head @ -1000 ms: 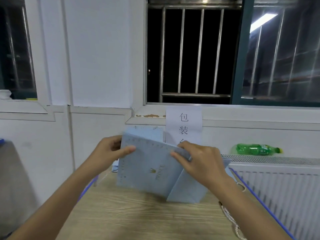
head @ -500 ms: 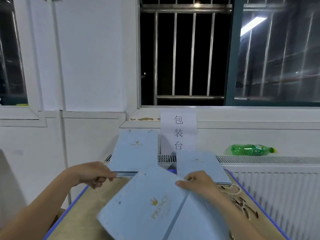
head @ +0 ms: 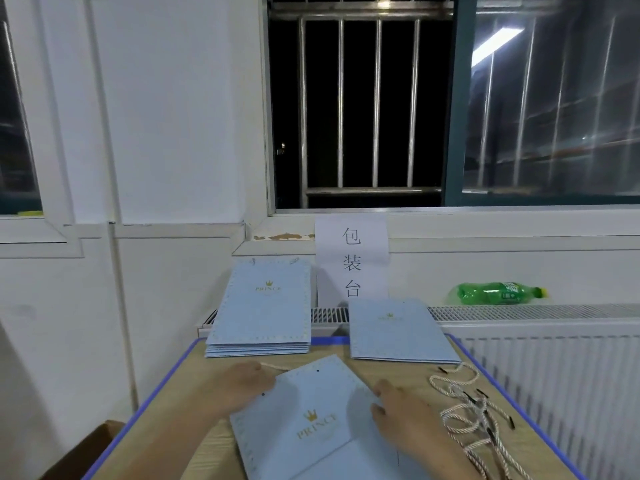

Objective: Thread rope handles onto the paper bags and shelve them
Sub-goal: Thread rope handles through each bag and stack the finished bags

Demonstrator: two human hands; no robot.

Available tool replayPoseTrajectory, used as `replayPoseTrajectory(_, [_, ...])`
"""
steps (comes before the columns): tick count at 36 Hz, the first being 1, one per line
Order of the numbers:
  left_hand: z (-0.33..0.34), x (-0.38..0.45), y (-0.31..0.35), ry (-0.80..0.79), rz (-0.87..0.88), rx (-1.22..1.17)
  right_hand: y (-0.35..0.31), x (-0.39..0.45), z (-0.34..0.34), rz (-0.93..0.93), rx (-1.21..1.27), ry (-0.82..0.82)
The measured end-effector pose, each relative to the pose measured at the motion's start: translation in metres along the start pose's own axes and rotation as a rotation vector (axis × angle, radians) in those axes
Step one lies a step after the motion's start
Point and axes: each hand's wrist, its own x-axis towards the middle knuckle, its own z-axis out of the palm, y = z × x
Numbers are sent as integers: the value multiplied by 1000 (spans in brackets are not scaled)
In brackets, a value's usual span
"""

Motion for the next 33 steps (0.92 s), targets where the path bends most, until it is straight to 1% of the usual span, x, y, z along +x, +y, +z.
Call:
replayPoseTrajectory(2, [15,2,-3,-25,51,178,-11,-8,-11,-20,-183,-34])
replayPoseTrajectory(3, [24,4,-2,-51,47,254,-17,-12,-18,-39,-260,-56])
replayPoseTrajectory(5, [37,3,4,-103,51,354,-28,-17,-29,-85,-361,-110])
replayPoseTrajectory(7, [46,1,5,-111,114,394,-37,-15,-35,-130,-407,-147])
replayPoseTrajectory(9, [50,3,3,-99,171,386,-45,-9,-33,-166,-399,-143])
replayPoseTrajectory(12, [53,15,-4,-42,231,356,-45,12,-12,-238,-290,-114])
replayPoseTrajectory(13, [53,17,-4,-23,253,365,-44,19,-3,-265,-253,-129])
replayPoseTrajectory(15, [52,19,-3,17,281,379,-45,27,13,-281,-200,-215])
replayPoseTrajectory(16, [51,19,-2,43,277,382,-45,30,20,-276,-182,-243])
replayPoseTrajectory(19, [50,16,-3,137,241,391,-42,35,27,-261,-165,-247])
replayPoseTrajectory(21, [49,14,-6,159,220,367,-37,40,27,-279,-164,-232])
replayPoseTrajectory(24, [43,12,-17,151,203,261,-31,40,22,-306,-166,-223])
replayPoseTrajectory(26, [39,9,-24,168,192,175,-27,42,23,-308,-148,-182])
replayPoseTrajectory(28, [36,5,-25,160,188,123,-24,41,24,-316,-120,-70])
replayPoseTrajectory(29, [36,5,-27,153,188,125,-22,40,24,-307,-109,36])
replayPoseTrajectory(31, [38,8,-29,156,184,146,-15,41,20,-227,-116,326])
replayPoseTrajectory(32, [40,10,-31,160,172,152,-5,44,17,-174,-124,431])
replayPoseTrajectory(33, [39,10,-31,169,170,148,4,46,14,-89,-155,482])
